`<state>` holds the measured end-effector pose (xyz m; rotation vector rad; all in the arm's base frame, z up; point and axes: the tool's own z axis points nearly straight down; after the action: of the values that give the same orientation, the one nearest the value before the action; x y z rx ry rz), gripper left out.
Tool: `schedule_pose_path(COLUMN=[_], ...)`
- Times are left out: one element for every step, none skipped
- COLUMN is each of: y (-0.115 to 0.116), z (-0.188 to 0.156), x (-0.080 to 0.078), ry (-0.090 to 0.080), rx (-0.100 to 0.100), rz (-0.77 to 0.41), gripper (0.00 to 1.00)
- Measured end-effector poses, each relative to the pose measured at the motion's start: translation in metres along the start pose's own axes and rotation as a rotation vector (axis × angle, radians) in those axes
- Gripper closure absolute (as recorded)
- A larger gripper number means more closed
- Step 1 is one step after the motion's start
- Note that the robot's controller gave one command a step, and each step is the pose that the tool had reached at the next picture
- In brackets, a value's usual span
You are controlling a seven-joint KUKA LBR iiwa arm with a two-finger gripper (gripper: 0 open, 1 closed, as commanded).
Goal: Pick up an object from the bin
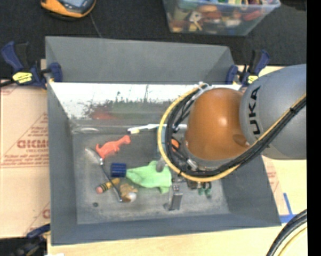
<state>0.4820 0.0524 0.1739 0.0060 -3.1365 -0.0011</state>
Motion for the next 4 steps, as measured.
schedule_pose_path(y=[0.0,-0.005,0.019,-0.001], z=[-0.003,0.106,0.103,0.103], x=[-0.002,-0.066,-0.076,-0.069], ry=[-0.008,-0.01,-0.02,-0.014], rx=[0.0,0.001,-0.001,0.001], rz=[0.003,-0.134,-0.024,-0.103], gripper=[0.0,0.0,0.0,0.0])
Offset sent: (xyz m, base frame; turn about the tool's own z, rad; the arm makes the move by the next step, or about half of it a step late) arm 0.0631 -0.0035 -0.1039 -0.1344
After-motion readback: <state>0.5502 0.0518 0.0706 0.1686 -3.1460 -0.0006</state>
